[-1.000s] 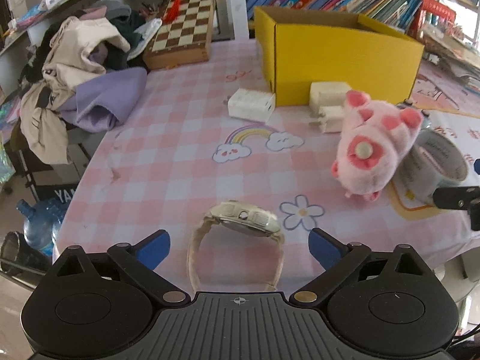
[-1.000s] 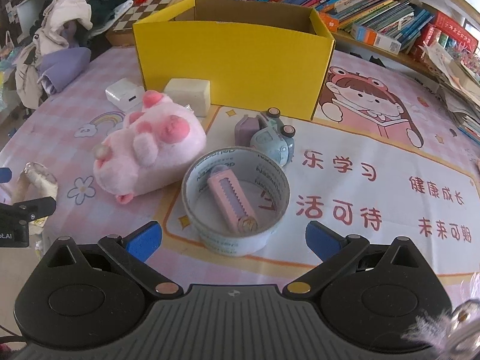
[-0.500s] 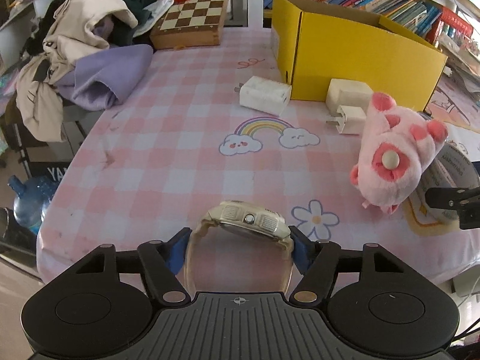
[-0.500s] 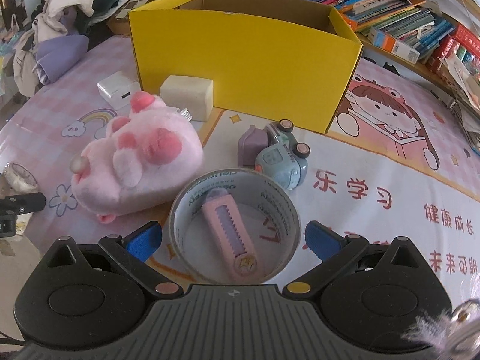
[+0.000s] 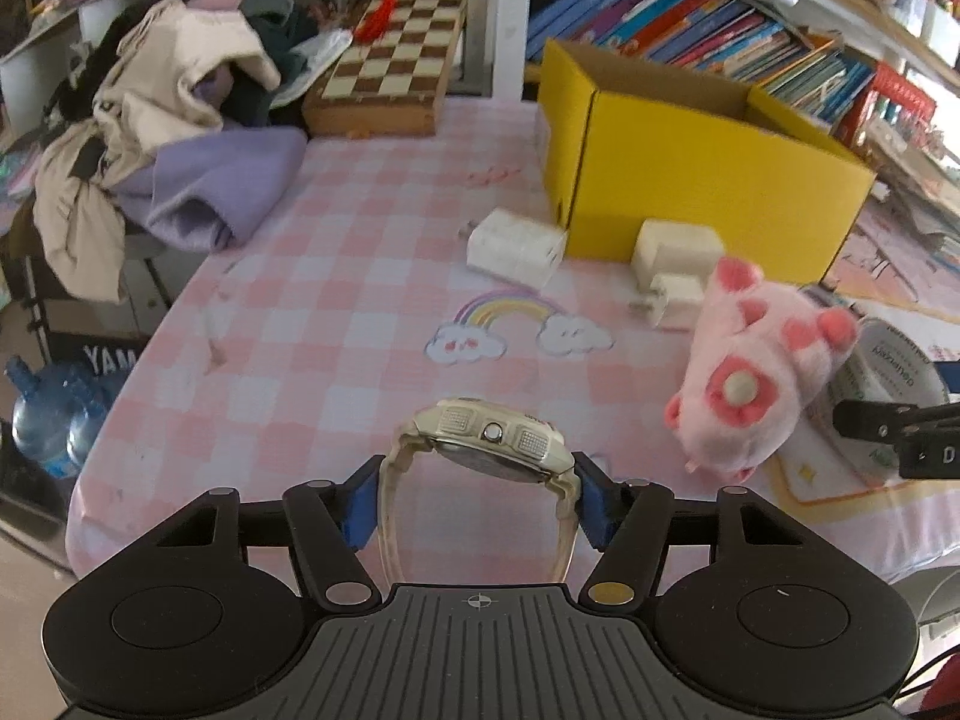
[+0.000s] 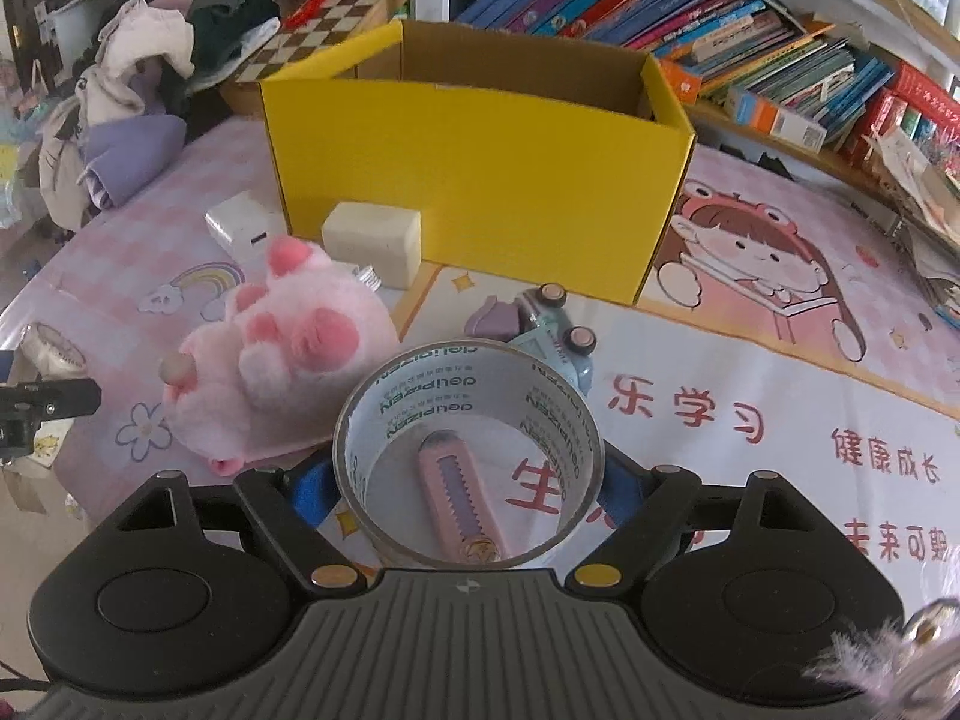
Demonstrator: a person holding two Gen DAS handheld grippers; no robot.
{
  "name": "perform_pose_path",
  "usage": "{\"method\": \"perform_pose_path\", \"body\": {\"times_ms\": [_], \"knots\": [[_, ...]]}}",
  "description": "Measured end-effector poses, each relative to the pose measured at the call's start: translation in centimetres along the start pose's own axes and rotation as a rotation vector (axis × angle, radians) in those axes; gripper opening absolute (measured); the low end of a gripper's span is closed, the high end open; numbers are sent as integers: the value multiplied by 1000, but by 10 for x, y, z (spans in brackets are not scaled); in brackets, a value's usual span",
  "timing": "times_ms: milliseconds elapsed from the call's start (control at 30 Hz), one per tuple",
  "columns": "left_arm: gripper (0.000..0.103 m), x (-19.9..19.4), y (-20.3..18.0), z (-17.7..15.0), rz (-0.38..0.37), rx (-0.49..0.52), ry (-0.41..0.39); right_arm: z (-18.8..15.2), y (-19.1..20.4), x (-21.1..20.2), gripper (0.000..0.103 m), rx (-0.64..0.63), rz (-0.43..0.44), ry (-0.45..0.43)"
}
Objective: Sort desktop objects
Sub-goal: 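Lift the watch with left gripper while right gripper carries tape roll over yellow box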
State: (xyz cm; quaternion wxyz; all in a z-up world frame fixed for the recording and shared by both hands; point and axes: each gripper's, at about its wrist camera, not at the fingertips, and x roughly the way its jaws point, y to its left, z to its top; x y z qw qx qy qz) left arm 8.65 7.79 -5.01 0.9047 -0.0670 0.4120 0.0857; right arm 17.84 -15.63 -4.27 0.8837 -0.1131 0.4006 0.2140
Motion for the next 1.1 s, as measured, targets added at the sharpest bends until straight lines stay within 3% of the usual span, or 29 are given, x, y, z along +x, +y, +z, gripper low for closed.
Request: {"method": "perform_pose_path", "body": {"times_ms": [600, 1100], "knots": [[62, -34, -31, 38, -87, 87, -160, 24, -10, -40, 83, 7, 10, -122], [62, -42, -57, 76, -96, 123, -247, 66, -28, -47, 83, -57, 69, -240]]}}
